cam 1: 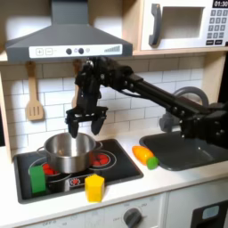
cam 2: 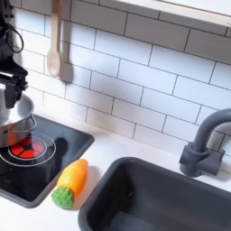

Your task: Slide pot right

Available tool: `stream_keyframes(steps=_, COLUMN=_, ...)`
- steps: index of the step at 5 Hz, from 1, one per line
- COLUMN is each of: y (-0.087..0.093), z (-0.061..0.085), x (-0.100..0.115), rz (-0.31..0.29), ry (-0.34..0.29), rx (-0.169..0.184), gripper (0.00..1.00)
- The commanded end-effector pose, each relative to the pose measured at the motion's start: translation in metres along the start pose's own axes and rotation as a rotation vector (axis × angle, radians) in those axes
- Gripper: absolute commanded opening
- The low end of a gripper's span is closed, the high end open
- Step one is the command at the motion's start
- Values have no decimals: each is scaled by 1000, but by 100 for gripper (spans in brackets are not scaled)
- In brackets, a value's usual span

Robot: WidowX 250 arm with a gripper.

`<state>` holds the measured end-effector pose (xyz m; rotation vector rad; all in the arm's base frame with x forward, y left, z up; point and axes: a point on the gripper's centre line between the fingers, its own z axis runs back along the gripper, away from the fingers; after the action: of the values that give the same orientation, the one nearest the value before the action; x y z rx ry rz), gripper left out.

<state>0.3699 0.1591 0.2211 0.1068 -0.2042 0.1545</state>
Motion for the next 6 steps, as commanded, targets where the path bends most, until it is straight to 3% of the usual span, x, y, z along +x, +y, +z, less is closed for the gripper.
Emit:
stream_keyframes(steps=1, y=5, z=-14, x=9, rz=3, ry=4, rx=29, gripper=100)
stream_keyframes(steps=3, y=5, z=-30, x=12, rz=-6, ry=27, rx=26, gripper=100)
stream_keyframes(steps=6, y=1, z=-42, x=12, rz=-17, ry=46, rx=25, gripper=100)
